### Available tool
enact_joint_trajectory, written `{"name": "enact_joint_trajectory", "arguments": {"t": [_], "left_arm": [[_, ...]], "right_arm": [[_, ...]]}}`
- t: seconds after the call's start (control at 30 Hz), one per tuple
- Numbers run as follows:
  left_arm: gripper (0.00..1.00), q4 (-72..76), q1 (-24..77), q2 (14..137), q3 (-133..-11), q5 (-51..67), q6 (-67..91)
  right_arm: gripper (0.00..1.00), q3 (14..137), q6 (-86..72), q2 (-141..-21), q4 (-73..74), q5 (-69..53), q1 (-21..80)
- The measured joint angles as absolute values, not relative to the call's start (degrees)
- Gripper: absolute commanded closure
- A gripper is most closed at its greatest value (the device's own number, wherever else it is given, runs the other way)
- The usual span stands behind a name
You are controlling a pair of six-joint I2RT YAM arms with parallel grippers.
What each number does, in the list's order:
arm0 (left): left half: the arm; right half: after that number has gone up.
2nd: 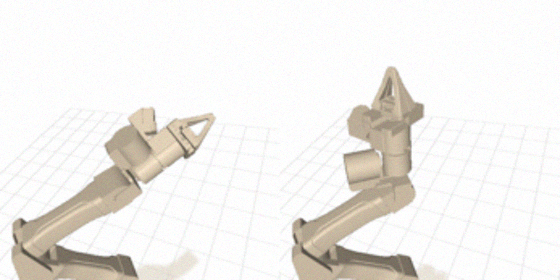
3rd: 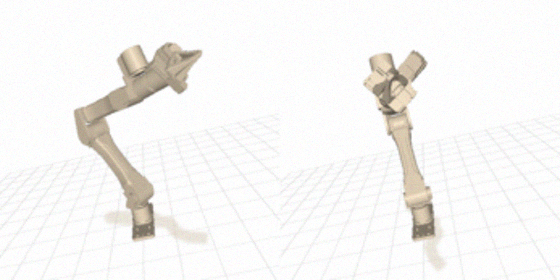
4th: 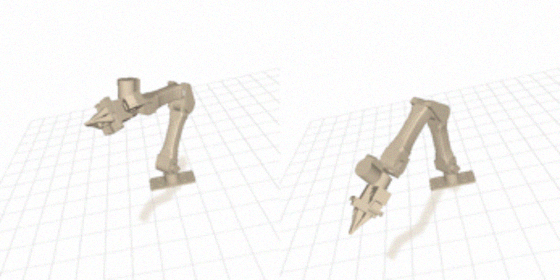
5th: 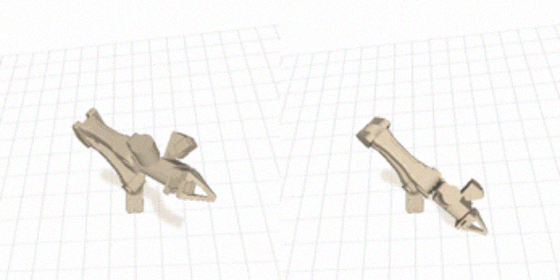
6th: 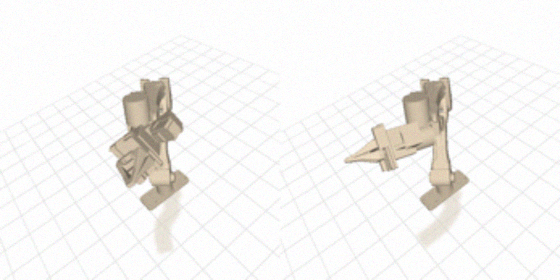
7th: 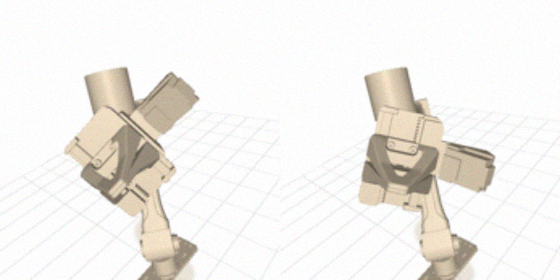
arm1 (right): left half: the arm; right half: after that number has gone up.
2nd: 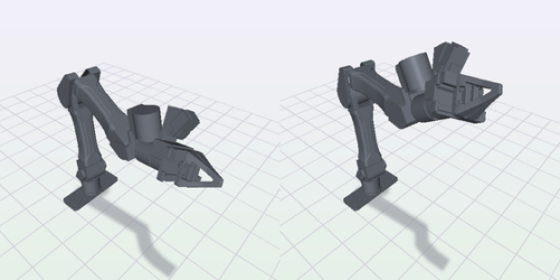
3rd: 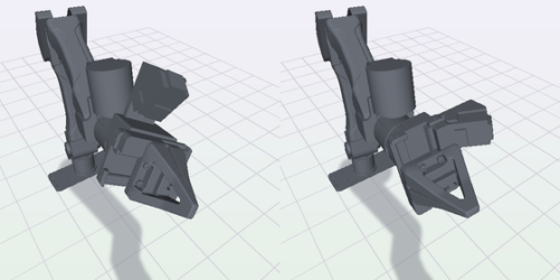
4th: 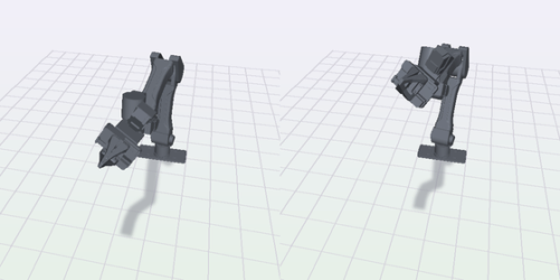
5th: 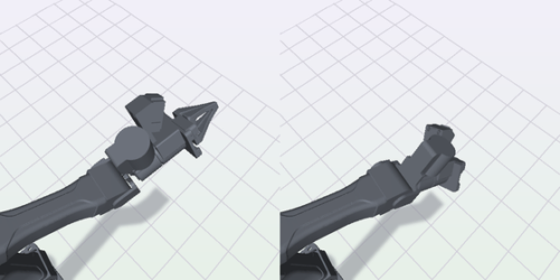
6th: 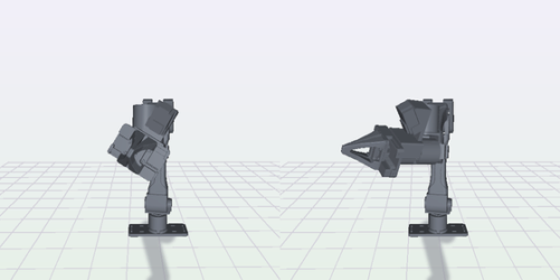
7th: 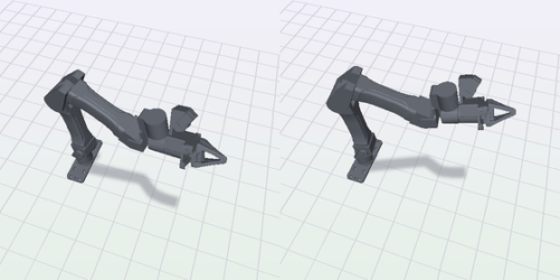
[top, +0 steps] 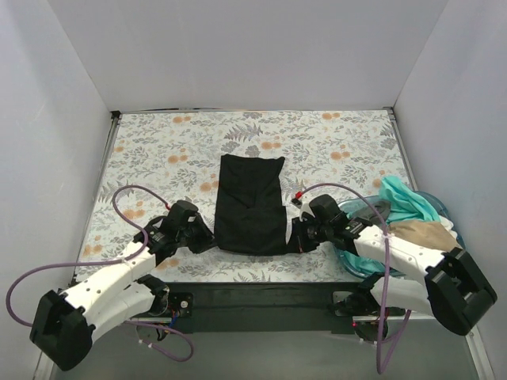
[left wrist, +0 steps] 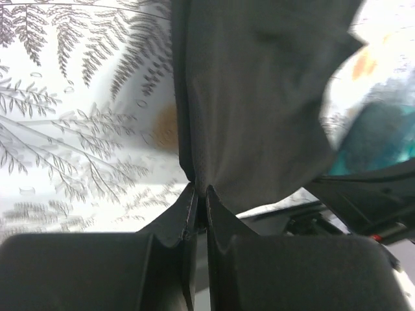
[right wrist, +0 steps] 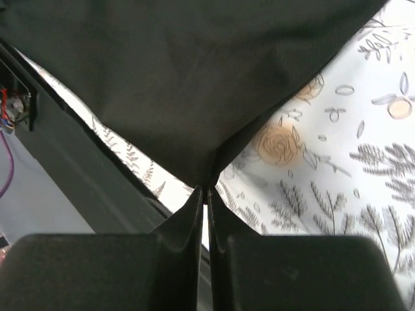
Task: Fold and stack the t-shirts
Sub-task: Fold the tshirt
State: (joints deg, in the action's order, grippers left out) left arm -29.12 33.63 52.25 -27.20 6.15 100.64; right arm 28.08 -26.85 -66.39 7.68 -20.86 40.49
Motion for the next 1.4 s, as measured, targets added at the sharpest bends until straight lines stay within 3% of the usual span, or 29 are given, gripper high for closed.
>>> {"name": "enact_joint_trajectory", "arguments": {"t": [0.3,0.73,0.93,1.13,1.27,1.4], "left_arm": [[1.00,-38.00,34.26,45.74,-39.11,2.37,101.03],[1.00,-37.74,34.26,56.73,-49.39,-9.82,100.05],[1.00,-38.28,34.26,59.53,-48.77,-10.68,100.60],[1.00,-38.20,34.26,57.60,-47.22,-10.46,101.49],[1.00,-38.15,34.26,57.10,-46.85,-10.35,101.89],[1.00,-38.46,34.26,56.93,-46.26,-10.31,102.17]], "right_arm": [[0.88,38.20,-26.52,-60.93,19.38,-16.29,40.34],[0.84,56.49,-17.80,-72.79,22.20,-21.37,34.59],[0.75,54.81,-9.96,-72.86,22.06,-17.17,45.08],[0.59,49.32,-4.91,-72.88,17.15,-11.20,57.89],[0.47,46.92,-3.38,-75.20,13.87,-4.93,62.74],[0.42,46.92,-2.76,-79.92,11.73,-0.38,64.36]]}}
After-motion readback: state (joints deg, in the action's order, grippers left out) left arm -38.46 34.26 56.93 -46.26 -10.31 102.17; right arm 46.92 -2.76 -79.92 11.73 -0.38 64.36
